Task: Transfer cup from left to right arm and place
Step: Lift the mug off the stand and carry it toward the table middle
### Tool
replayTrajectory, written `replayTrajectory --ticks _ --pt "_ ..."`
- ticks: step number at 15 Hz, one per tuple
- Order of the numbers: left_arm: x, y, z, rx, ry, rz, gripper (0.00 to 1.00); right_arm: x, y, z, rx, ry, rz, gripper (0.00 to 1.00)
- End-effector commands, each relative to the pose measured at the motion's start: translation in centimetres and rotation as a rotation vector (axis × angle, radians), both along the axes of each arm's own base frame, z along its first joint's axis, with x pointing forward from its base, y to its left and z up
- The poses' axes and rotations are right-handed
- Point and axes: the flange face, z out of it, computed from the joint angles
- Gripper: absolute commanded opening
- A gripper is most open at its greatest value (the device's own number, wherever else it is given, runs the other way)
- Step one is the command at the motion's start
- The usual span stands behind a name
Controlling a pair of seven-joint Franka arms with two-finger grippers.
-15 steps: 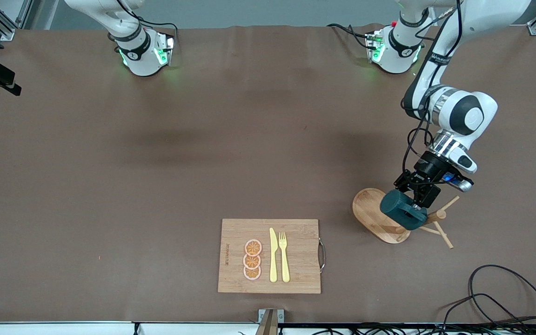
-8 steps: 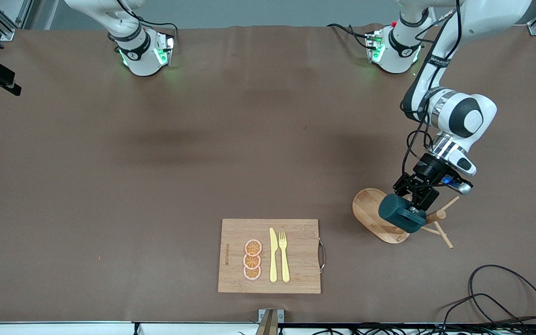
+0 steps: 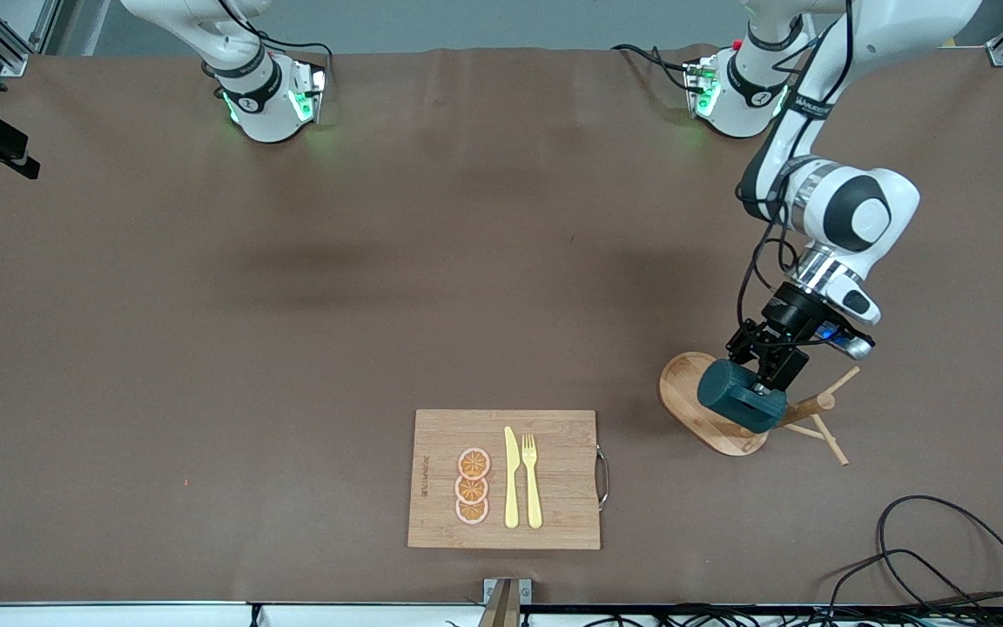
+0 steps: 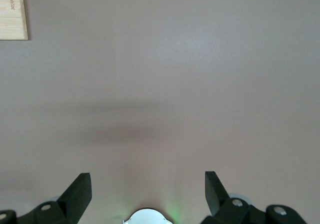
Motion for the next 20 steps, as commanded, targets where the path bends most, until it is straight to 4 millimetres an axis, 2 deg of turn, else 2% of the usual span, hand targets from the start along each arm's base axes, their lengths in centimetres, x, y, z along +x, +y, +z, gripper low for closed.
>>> replayTrajectory --ticks 1,6,9,12,14,17,20 --pt "-1.2 -2.3 2.5 0.043 -0.006 0.017 0.82 -0.7 -0.4 0.3 -0.01 -0.004 -0.001 1.0" --pt "-2.4 -9.1 5.0 0.114 -0.013 -0.035 0.82 -0.7 -0.8 0.4 -0.01 -0.007 -0.01 1.0" --pt "-3.7 -14.1 5.1 0.149 -0.014 -0.101 0.82 -0.7 -0.8 0.4 -0.01 -0.008 -0.01 1.0" --pt "-3.7 -19.0 5.2 0.171 -0.011 -0.126 0.82 -0.7 -0.8 0.4 -0.006 -0.007 -0.011 1.0" --pt "-3.3 -21.5 4.8 0.202 -0.032 -0.169 0.82 -0.7 -0.8 0.5 0.0 -0.008 -0.014 1.0" --pt "-2.6 -24.5 2.9 0.264 -0.078 -0.263 0.82 -0.7 -1.2 1.2 0.0 -0.022 -0.031 1.0" --pt "-1.6 -27.4 1.1 0.321 -0.136 -0.353 0.82 -0.3 -1.3 0.8 -0.003 -0.014 -0.034 1.0"
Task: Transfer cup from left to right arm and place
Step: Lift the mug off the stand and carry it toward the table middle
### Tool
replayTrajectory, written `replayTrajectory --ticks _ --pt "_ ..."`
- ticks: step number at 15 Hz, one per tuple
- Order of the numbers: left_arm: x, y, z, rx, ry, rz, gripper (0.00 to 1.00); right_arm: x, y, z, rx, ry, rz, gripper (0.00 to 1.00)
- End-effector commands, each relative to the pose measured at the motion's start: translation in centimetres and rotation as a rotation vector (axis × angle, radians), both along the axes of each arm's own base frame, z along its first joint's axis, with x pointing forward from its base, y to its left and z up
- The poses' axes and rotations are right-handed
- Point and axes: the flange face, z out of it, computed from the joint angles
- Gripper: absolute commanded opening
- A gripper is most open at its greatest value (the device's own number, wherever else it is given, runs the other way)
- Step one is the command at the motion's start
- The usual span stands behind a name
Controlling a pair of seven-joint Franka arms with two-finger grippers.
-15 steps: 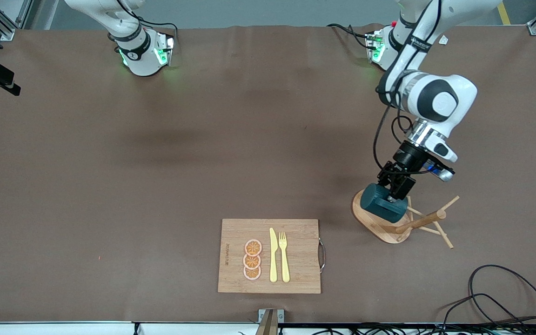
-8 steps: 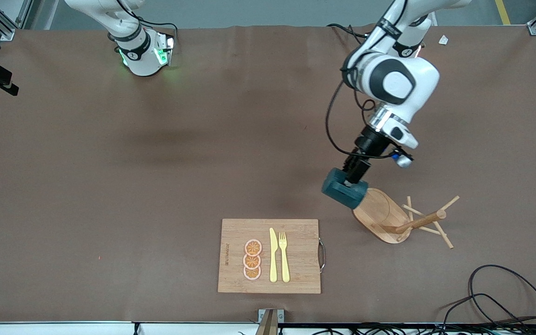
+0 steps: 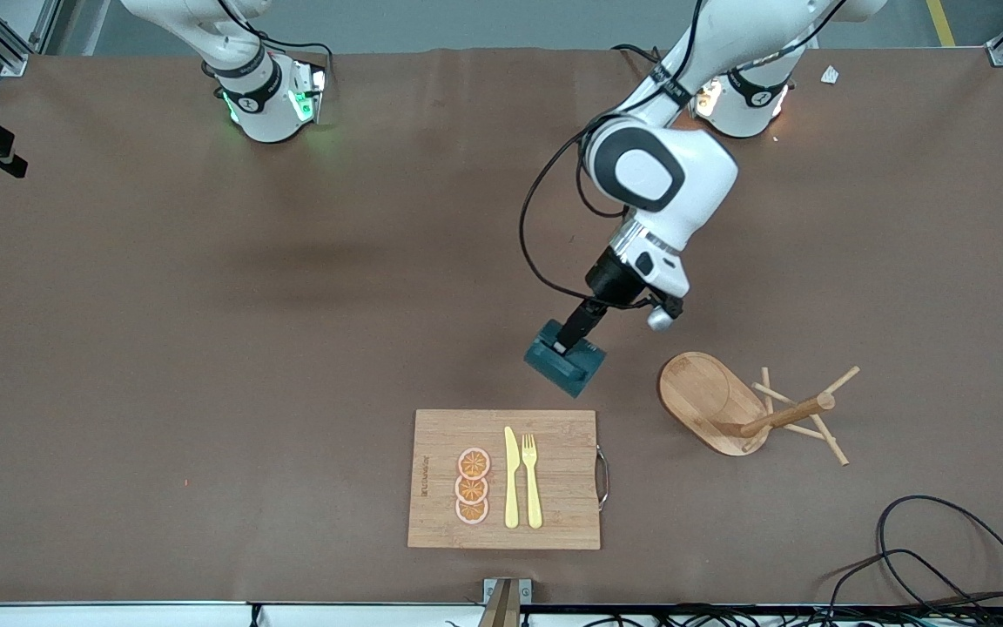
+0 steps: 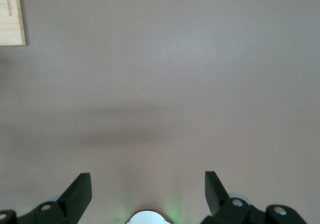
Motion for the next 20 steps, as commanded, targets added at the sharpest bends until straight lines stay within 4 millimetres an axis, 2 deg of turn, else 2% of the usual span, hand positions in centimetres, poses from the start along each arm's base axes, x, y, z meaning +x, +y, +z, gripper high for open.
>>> replayTrajectory --ticks 1,6,8,9,13,15,16,19,20 --pt "1.5 -3.0 -1.3 0.047 -0.063 -0.064 0.82 0.0 -0.4 0.1 -0.002 -0.001 -0.012 1.0" --pt "3.3 -4.4 -3.2 0.089 -0.121 -0.156 0.82 1.7 -0.9 -2.1 -0.013 0.029 -0.013 1.0" --pt "3.8 -4.8 -3.4 0.08 -0.141 -0.225 0.82 2.4 -1.2 -2.9 -0.017 0.028 -0.016 1.0" --pt "4.0 -4.8 -3.5 0.081 -0.148 -0.251 0.82 3.1 -1.5 -4.0 -0.012 0.043 -0.023 1.0" --pt "5.2 -4.7 -3.6 0.107 -0.197 -0.369 0.82 5.4 -2.0 -7.4 -0.019 0.085 -0.027 1.0" --pt "5.9 -4.4 -3.8 0.132 -0.218 -0.432 0.82 6.2 -2.3 -7.9 -0.028 0.065 -0.025 1.0" --pt "6.3 -4.2 -3.8 0.14 -0.219 -0.45 0.82 6.8 -2.4 -8.9 -0.03 0.077 -0.024 1.0" --pt "7.8 -4.1 -2.8 0.187 -0.166 -0.519 0.82 6.8 -3.5 -9.2 -0.035 0.077 -0.042 1.0" --pt "7.9 -4.7 -2.3 0.22 -0.14 -0.546 0.82 6.9 -3.6 -9.5 -0.034 0.081 -0.045 1.0"
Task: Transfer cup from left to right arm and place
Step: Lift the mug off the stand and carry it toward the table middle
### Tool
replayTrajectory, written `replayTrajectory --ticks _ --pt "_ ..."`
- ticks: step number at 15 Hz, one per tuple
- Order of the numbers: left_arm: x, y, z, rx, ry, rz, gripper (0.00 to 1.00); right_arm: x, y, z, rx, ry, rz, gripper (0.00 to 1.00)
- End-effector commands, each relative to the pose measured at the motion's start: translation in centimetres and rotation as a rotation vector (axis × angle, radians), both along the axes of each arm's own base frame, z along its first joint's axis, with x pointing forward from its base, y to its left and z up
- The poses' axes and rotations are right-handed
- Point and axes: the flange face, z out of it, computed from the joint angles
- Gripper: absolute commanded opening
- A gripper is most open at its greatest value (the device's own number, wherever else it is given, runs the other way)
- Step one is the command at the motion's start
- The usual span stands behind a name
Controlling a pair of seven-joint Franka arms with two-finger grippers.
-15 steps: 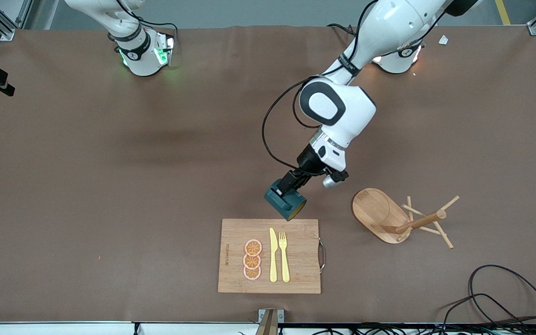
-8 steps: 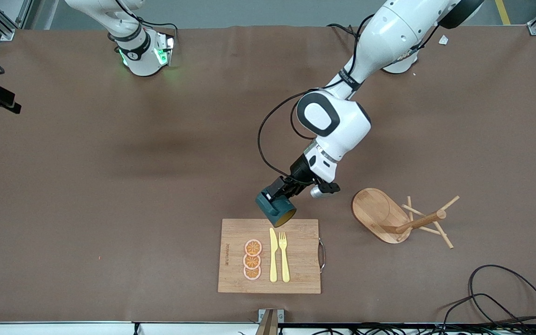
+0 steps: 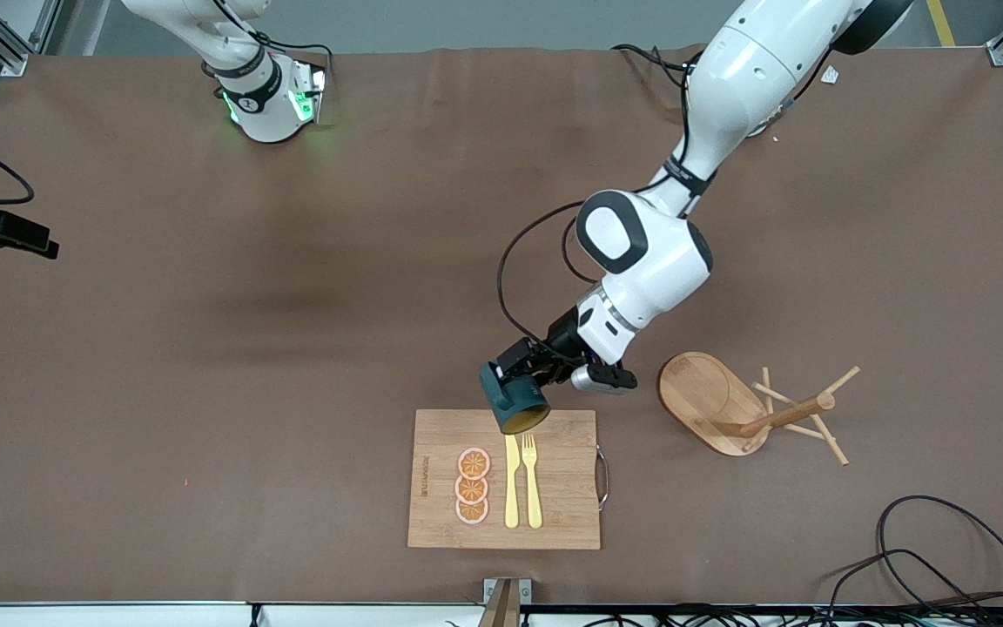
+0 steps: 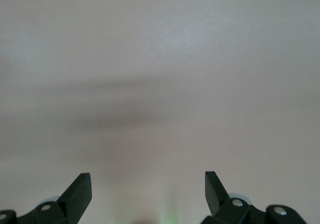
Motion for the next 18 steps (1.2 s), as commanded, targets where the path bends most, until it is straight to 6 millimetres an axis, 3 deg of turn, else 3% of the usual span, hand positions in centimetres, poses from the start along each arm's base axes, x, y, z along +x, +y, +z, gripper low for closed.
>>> replayTrajectory --ticks 1,5,11,18 --pt "0.5 -1.4 1.6 0.091 0.039 -0.039 0.82 -0.1 -1.2 0.3 -0.011 -0.004 -0.009 1.0" --pt "-0.2 -4.0 3.0 0.237 0.061 -0.033 0.81 -0.1 -1.3 0.0 -0.01 0.005 -0.02 1.0" --pt "-5.4 -10.5 1.7 0.412 -0.006 0.011 0.81 -0.1 -1.1 -0.1 -0.008 0.009 -0.021 1.0" --pt "-11.3 -16.0 0.5 0.495 -0.072 0.081 0.79 -0.2 -1.1 -0.2 -0.008 0.015 -0.021 1.0"
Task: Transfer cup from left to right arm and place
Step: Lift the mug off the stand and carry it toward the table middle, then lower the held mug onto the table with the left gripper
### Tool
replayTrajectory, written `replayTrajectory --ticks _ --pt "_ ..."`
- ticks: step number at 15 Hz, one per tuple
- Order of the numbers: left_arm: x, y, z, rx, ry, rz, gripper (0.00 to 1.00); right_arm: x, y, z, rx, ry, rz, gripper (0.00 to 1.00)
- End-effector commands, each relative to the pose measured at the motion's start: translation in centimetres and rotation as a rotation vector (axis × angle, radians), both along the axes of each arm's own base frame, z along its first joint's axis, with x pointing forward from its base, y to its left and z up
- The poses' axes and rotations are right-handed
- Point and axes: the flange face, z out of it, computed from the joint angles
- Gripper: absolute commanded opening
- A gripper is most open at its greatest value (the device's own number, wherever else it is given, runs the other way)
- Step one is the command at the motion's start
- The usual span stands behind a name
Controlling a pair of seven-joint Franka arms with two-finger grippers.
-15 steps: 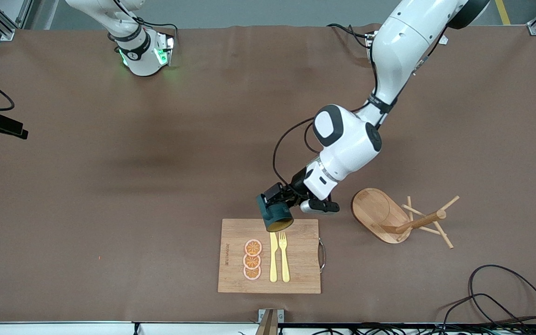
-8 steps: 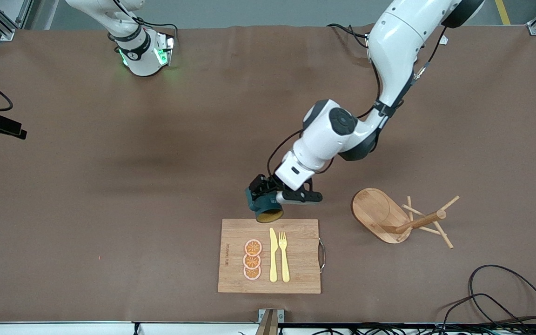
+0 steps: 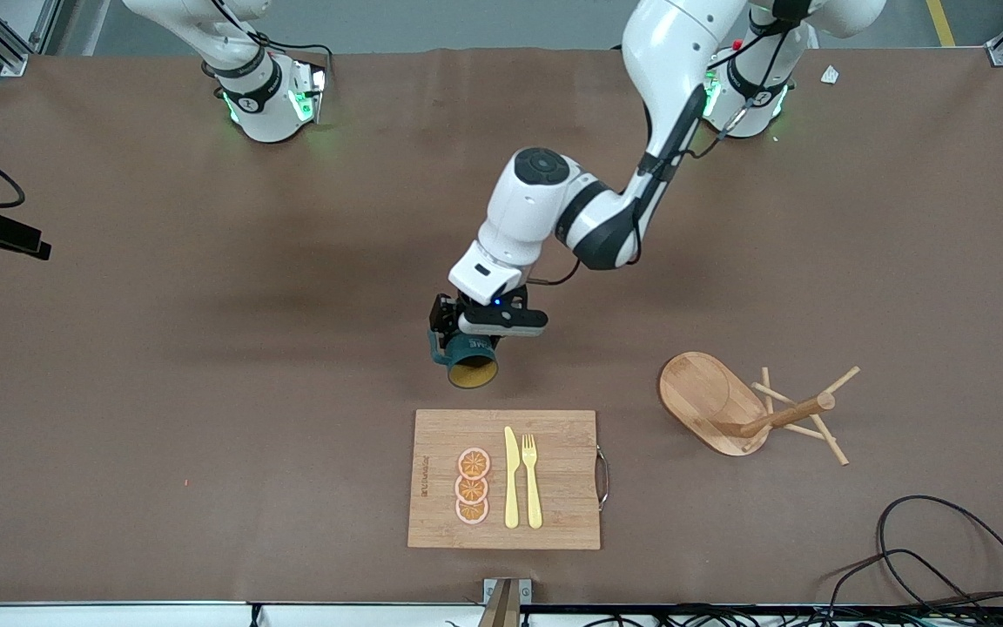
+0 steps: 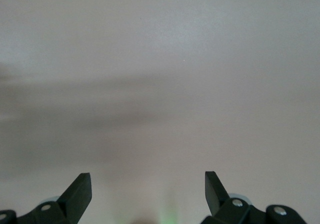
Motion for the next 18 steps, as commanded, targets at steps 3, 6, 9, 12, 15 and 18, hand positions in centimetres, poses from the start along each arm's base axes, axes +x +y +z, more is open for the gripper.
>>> replayTrajectory --ticks 3,6,9,12,15,18 --pt "-3.1 -2.9 -1.6 0.086 -0.08 0.002 0.79 -0.1 -0.2 0.0 -0.007 0.008 -0.006 1.0" --pt "-4.9 -4.2 -3.4 0.152 -0.138 -0.012 0.79 -0.2 -0.6 -0.1 -0.005 0.009 -0.012 1.0" --pt "-7.3 -5.7 -5.6 0.207 -0.196 0.003 0.78 -0.2 -0.8 -0.2 0.0 0.011 -0.018 1.0" --pt "-10.2 -7.4 -7.7 0.246 -0.263 0.012 0.79 -0.2 -0.9 -0.2 0.003 0.011 -0.02 1.0" --pt "-12.4 -8.2 -9.7 0.32 -0.313 0.01 0.78 -0.3 -1.1 -0.2 0.003 0.011 -0.023 1.0" --pt "-13.6 -8.4 -12.4 0.373 -0.366 0.014 0.78 -0.3 -1.1 -0.5 0.005 0.018 -0.022 1.0"
